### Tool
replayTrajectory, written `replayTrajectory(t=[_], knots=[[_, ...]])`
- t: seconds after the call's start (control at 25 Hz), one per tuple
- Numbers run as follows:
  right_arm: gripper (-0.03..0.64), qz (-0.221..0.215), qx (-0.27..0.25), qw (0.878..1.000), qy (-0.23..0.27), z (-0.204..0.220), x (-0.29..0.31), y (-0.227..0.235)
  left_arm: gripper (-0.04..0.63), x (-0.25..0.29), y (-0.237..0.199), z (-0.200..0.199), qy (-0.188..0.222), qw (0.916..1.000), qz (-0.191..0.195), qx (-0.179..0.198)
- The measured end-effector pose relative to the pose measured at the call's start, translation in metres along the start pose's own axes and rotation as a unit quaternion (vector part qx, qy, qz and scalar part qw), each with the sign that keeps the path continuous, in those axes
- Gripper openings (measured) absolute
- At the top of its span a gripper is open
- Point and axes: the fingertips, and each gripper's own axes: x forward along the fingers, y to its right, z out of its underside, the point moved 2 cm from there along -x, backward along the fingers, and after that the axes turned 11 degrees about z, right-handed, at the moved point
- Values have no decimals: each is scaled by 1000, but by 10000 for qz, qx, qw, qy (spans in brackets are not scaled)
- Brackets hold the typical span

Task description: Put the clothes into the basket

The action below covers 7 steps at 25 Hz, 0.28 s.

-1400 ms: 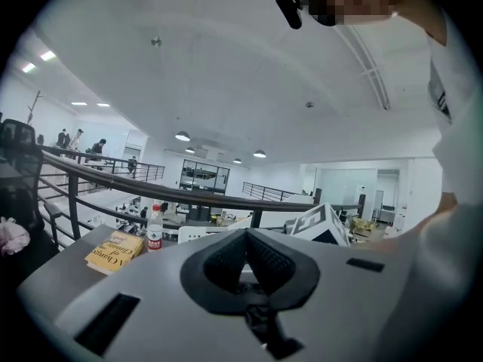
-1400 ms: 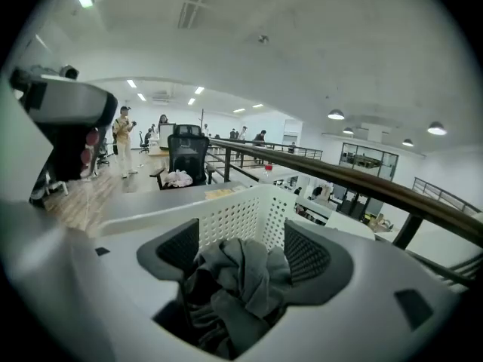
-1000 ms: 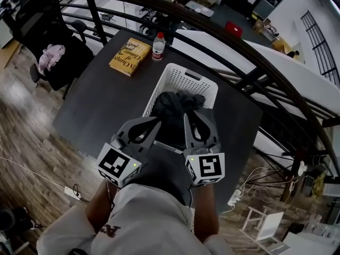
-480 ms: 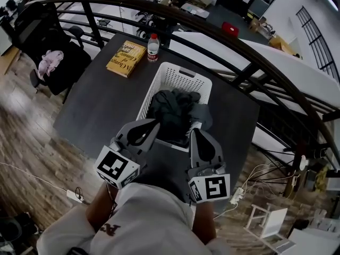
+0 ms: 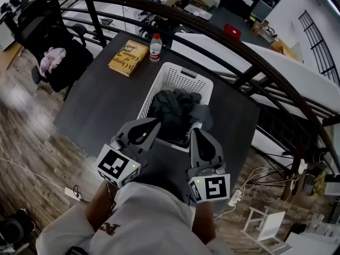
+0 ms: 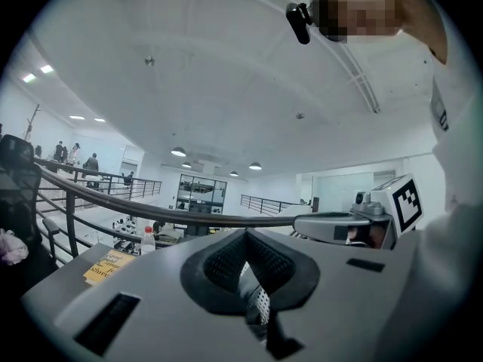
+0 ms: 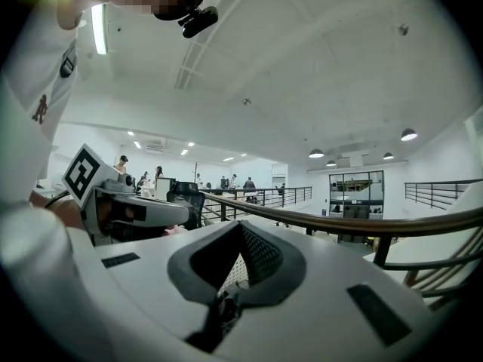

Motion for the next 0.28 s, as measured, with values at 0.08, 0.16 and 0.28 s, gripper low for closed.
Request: replayTrajectory(t=[0.08,0.16,0.28], knots=[[20,-16,-1,10000,6,0,1,0,-6,0,0,1,-28,10000,0,-16],[20,-33,-14,10000,6,1,2,-2,-6,0,-2,1,-12,10000,-13,-10],[20,-49,-15,10000,-3,2,5,-6,-6,-2,-7,3,5,10000,-27,4]])
